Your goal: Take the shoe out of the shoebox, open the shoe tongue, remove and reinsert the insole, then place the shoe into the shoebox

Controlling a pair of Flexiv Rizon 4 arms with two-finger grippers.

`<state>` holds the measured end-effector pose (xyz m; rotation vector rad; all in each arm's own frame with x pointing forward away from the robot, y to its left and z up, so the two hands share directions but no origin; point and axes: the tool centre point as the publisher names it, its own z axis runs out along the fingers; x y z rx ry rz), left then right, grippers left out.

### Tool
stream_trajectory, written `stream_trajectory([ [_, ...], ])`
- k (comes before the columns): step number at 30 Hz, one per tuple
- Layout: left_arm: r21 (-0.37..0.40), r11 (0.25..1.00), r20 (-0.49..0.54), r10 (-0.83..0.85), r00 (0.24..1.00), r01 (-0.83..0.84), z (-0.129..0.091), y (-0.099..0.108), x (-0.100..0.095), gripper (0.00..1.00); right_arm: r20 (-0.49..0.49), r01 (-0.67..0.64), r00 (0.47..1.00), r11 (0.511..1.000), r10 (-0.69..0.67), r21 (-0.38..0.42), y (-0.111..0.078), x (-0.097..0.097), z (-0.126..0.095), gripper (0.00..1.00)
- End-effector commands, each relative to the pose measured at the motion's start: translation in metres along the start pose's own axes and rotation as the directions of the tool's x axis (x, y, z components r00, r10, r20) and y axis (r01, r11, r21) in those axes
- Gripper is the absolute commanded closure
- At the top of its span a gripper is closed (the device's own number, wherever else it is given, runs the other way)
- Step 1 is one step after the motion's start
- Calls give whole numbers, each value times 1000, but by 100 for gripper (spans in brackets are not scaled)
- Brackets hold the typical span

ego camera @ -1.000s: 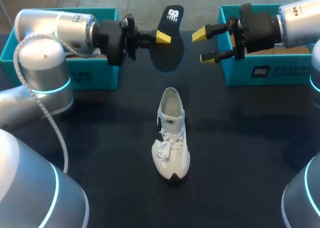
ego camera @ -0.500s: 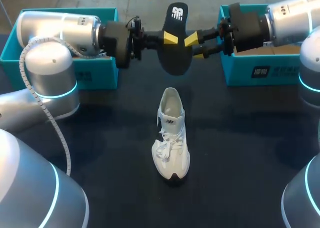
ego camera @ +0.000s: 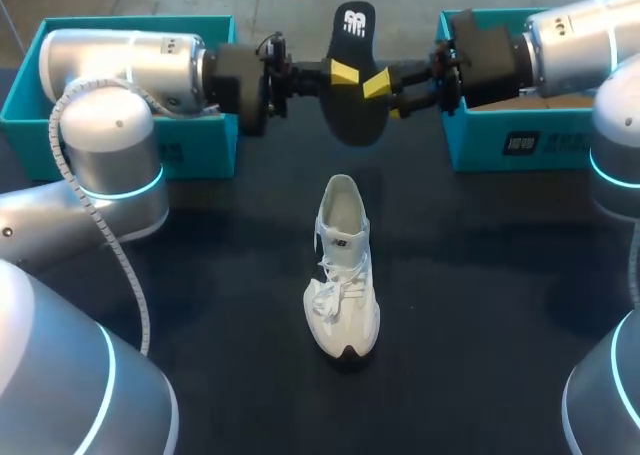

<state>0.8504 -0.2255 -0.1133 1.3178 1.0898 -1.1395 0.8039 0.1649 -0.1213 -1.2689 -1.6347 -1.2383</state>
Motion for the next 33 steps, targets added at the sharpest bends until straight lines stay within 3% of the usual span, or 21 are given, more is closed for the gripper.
stream_trajectory([
  [1,-13,1000,17,6,1000,-6,8,1,3,100,-8,2,1000,1000,-2,0,3,-1,7,63],
  [7,-20,1000,22,7,1000,-7,10,3,4,100,-12,3,1000,1000,-3,1,3,-1,9,67],
  [16,-20,1000,30,9,1000,-8,11,4,3,100,-15,3,1000,1000,-3,-3,2,0,10,84],
  [26,-11,1000,41,1,999,0,9,1,4,100,-14,3,1000,1000,-3,-3,5,-2,9,93],
  [33,-2,1000,40,0,999,0,12,-1,5,100,-16,5,1000,1000,-5,-3,6,-2,10,90],
])
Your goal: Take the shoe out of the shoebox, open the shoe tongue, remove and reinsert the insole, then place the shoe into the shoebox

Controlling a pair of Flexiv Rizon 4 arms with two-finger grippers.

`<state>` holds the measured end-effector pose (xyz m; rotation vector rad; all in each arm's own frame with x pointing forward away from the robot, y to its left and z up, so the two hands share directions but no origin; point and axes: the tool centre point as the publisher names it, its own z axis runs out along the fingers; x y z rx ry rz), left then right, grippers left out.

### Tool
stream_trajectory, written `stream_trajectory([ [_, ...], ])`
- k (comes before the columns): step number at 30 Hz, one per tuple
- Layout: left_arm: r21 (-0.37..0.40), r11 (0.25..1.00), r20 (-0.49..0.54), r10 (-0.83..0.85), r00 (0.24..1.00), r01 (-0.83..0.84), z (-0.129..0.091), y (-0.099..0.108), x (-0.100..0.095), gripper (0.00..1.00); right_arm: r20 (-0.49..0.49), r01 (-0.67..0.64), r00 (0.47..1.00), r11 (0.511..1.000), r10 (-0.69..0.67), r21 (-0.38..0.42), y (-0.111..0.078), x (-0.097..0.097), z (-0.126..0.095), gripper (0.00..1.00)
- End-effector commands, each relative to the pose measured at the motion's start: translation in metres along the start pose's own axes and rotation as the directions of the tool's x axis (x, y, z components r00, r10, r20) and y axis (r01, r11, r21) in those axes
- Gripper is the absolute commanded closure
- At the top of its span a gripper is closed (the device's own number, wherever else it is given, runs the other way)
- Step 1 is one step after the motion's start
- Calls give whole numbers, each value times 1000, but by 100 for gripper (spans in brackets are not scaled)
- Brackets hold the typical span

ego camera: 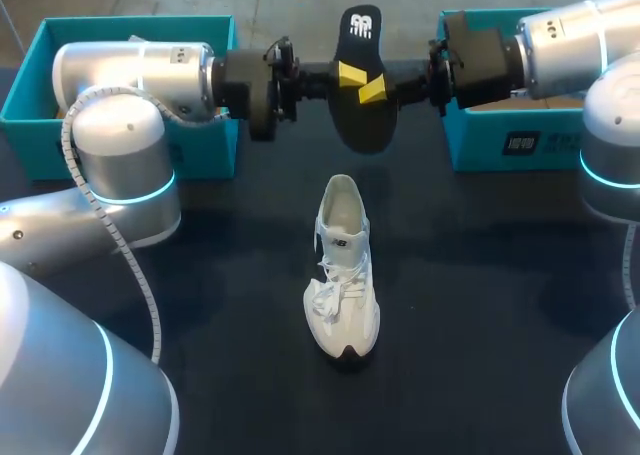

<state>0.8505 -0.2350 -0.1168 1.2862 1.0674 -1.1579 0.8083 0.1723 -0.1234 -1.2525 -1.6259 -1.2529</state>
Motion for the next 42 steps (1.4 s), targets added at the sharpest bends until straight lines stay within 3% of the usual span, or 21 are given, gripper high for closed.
stream_trajectory([
  [1,4,1000,3,3,1000,-3,3,-2,2,100,2,-1,1000,1000,1,0,2,-1,2,90],
  [5,5,1000,4,6,1000,-6,3,-2,2,100,2,-2,1000,1000,2,-1,2,-1,2,92],
  [8,1,1000,6,8,1000,-8,3,-1,2,100,0,-3,1000,1000,3,-1,2,-1,2,100],
  [18,-10,1000,4,10,1000,-10,1,2,2,100,-3,-3,1000,1000,3,3,2,-2,2,100],
  [19,-15,1000,4,10,1000,-10,1,2,2,73,-3,-2,1000,1000,2,4,2,-2,2,100],
  [20,-30,1000,-1,9,1000,-9,1,3,2,12,-3,-1,1000,1000,1,5,3,-2,2,100],
  [21,-32,999,2,9,1000,-8,0,5,2,0,-4,-1,1000,1000,1,6,3,-2,2,100],
  [32,-35,999,-25,33,999,-34,-15,15,2,0,-2,14,1000,1000,-14,-4,2,-6,2,100],
  [42,18,999,-76,43,996,-42,-55,16,8,0,43,84,996,993,-81,-82,3,-12,-13,100],
])
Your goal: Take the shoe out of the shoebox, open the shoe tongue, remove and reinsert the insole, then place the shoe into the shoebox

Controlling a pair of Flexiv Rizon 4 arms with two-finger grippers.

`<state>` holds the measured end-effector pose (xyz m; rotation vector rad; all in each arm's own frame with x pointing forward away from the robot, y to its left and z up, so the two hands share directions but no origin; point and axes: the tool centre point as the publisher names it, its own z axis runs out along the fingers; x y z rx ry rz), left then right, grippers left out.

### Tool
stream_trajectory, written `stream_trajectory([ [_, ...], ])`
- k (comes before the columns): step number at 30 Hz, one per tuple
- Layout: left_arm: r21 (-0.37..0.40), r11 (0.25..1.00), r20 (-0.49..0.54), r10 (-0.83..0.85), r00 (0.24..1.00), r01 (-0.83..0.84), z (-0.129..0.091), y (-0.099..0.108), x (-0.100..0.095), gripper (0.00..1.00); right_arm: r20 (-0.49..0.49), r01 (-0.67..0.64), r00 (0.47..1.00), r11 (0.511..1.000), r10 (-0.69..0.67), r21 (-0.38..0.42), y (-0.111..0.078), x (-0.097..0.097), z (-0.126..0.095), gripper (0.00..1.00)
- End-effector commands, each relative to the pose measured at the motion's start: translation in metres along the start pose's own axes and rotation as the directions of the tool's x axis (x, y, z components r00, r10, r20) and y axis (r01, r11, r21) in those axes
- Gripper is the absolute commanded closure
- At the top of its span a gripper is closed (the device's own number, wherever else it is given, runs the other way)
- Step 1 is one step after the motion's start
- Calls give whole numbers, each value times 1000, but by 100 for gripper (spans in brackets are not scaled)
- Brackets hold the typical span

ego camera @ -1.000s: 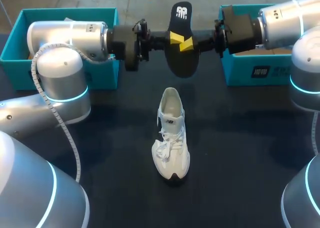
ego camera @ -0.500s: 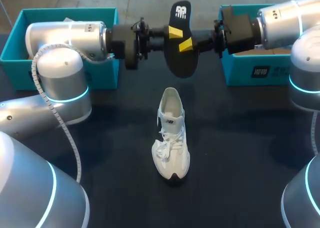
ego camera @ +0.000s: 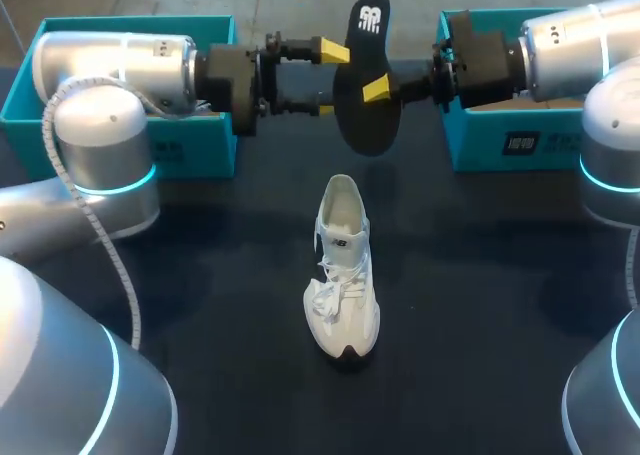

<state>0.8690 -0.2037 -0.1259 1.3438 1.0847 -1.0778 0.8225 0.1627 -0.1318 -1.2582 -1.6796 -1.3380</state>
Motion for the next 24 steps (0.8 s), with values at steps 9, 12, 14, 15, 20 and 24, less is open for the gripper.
stream_trajectory([
  [9,25,978,-39,-206,978,207,-54,6,6,0,81,201,977,979,-198,-25,7,1,-7,100],
  [12,9,950,-62,-311,948,312,-59,7,10,0,75,346,937,934,-341,-86,12,6,-7,100],
  [14,-2,922,-82,-386,919,387,-60,8,11,0,83,413,910,907,-406,-83,14,10,-5,100],
  [15,-16,907,-71,-422,904,422,-61,8,12,0,77,443,896,892,-438,-89,15,12,-4,100],
  [20,-54,800,-64,-600,797,598,-66,7,20,0,49,540,841,835,-538,-108,16,17,-1,100],
  [24,-109,671,-47,-741,670,734,-73,-1,39,0,-30,631,769,766,-638,-122,13,23,3,100],
])
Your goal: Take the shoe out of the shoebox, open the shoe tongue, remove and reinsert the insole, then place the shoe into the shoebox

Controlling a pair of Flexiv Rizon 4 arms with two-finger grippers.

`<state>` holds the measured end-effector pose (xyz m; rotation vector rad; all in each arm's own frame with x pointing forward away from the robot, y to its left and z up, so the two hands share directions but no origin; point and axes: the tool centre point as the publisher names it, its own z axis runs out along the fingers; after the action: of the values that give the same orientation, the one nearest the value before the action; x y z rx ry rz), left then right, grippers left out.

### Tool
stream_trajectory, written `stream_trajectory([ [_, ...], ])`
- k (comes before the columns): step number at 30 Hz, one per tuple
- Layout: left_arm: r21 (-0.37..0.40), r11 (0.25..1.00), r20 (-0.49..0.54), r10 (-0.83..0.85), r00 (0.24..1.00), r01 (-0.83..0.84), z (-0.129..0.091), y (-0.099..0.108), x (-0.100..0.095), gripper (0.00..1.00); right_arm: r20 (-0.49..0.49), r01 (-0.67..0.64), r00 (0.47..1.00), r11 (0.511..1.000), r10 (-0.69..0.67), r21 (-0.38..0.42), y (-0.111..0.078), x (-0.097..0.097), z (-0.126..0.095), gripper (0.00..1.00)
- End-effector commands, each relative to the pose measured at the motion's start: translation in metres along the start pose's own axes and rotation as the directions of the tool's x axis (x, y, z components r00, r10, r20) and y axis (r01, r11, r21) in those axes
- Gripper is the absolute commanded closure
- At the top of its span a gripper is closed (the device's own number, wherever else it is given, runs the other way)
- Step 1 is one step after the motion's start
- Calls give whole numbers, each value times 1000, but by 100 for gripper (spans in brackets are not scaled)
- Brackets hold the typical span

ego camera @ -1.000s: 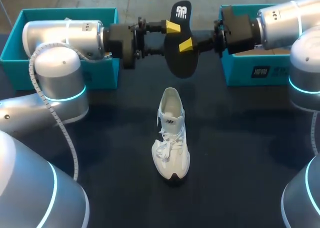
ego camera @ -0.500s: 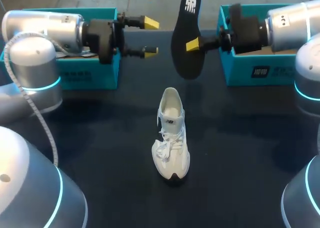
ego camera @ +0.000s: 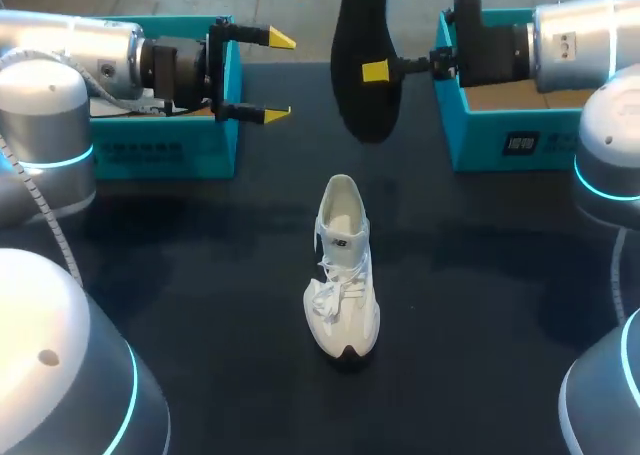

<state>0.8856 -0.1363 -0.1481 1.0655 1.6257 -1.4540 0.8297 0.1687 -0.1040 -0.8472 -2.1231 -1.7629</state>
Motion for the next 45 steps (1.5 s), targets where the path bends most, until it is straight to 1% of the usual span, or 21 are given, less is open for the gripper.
stream_trajectory([
  [1,-53,975,16,-216,976,216,-5,-2,16,0,-73,77,994,996,-80,-39,-3,2,4,100],
  [43,-53,975,16,-216,976,216,-5,-2,16,0,-73,77,994,996,-80,-39,-3,2,4,100],
  [45,-57,967,-3,-247,969,247,-3,-6,20,0,-73,77,994,996,-80,-39,-3,2,4,100],
])
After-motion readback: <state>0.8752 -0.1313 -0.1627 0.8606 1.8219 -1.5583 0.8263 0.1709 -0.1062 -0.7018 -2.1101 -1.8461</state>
